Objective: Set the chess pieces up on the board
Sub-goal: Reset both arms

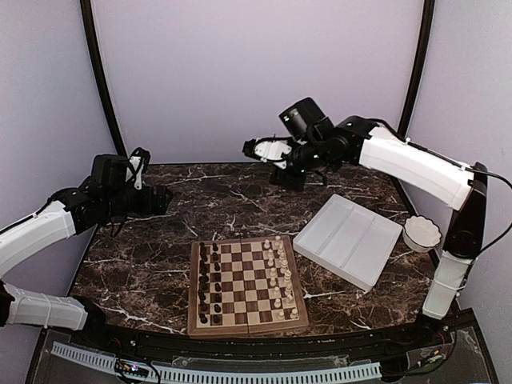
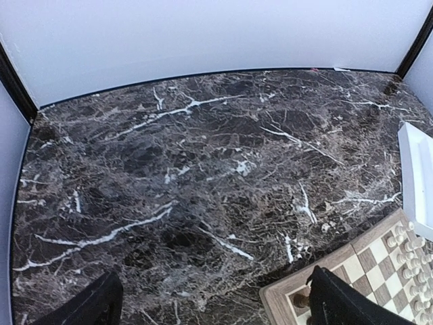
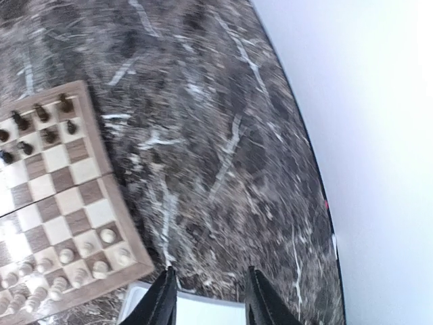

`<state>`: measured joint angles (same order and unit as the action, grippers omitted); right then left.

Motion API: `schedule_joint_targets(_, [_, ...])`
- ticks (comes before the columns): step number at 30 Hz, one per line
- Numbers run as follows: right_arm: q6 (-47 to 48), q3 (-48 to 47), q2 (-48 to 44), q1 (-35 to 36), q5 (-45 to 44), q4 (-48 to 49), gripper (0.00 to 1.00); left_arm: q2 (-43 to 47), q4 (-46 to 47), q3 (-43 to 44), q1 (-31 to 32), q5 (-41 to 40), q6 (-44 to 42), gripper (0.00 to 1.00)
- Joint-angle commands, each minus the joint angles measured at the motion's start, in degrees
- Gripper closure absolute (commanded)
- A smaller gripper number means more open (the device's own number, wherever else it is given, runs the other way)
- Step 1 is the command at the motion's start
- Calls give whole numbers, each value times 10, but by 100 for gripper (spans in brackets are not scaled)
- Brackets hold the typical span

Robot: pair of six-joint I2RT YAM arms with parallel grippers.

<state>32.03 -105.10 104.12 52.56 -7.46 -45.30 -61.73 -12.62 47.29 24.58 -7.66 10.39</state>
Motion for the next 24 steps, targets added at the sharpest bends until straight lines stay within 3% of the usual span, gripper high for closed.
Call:
schedule_joint_targets(1, [-55, 32, -70, -111, 38, 44, 56, -11, -9, 33, -4, -57, -41, 1])
schedule_joint_targets(5, [-98, 60, -106, -204, 71, 72, 37, -25, 8, 51, -5, -64, -46, 1])
schedule_joint_targets(6, [-112, 70, -116, -227, 88, 81, 16, -28, 18, 55, -5, -64, -49, 1])
schedule_joint_targets(7, [-129, 81, -127, -249, 95, 92, 3, -31, 23, 58, -5, -63, -50, 1])
schedule_joint_targets(12, [-221, 158, -184, -342, 41, 169, 1, -52, 40, 86, -5, -49, -55, 1])
schedule_joint_targets(18, [-298, 308, -273, -394, -56, 281, 1, -74, 22, 127, -5, -10, -40, 1])
schedule_joint_targets(20, [-319, 354, -306, -430, -40, 313, 1, -79, 17, 136, -4, 2, -32, 1])
schedule_joint_targets(24, [-382, 419, -353, -509, 107, 348, 2, -88, 8, 147, -4, 16, -24, 1])
